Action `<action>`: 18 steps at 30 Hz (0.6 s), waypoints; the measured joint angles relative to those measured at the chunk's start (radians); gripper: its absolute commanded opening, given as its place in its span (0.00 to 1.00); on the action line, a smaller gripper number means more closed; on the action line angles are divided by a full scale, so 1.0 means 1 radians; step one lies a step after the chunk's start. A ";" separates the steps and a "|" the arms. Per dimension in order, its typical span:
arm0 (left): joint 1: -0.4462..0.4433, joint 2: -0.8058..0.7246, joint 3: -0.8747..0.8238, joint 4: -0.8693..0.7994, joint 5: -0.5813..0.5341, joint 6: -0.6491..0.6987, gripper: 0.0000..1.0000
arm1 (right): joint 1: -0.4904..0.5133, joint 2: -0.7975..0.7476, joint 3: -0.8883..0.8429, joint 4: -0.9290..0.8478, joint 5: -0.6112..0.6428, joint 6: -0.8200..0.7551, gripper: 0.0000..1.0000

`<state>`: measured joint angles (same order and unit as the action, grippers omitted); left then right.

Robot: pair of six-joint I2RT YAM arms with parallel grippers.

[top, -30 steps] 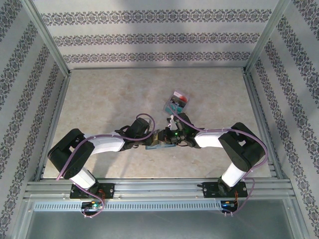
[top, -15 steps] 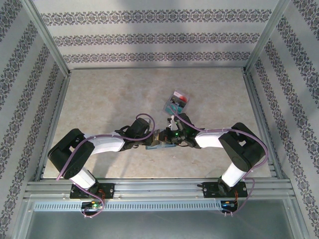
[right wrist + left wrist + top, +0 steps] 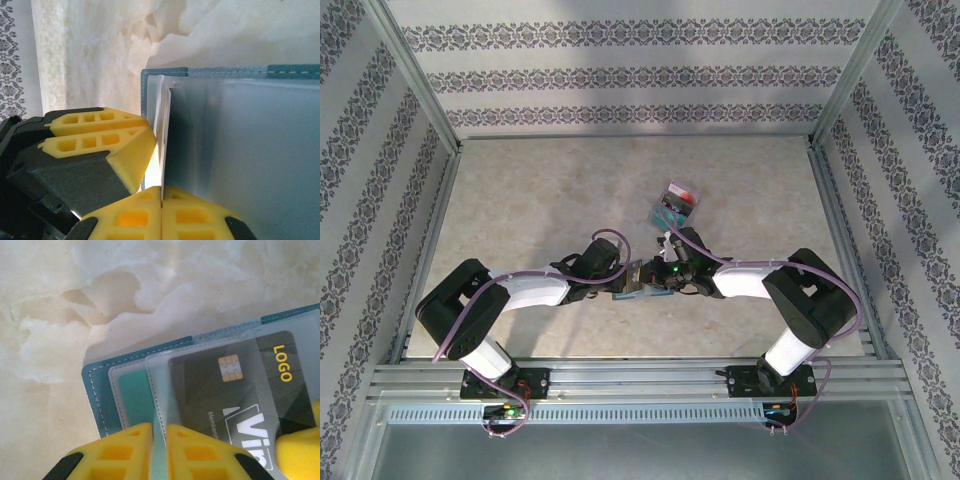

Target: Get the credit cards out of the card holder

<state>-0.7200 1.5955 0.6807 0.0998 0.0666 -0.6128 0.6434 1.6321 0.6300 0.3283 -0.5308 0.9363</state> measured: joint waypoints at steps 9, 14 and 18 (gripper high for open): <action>0.000 0.000 -0.003 0.007 0.000 -0.010 0.16 | 0.000 0.000 0.009 -0.013 0.000 0.000 0.10; 0.000 0.000 -0.003 0.007 0.000 -0.016 0.16 | 0.000 0.000 0.010 -0.014 0.000 -0.001 0.12; 0.000 0.000 -0.003 0.007 0.000 -0.016 0.16 | 0.000 0.000 0.011 -0.014 0.000 0.000 0.12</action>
<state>-0.7200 1.5955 0.6773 0.1070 0.0669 -0.6292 0.6430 1.6321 0.6407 0.3141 -0.5308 0.9360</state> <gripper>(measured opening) 0.157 0.124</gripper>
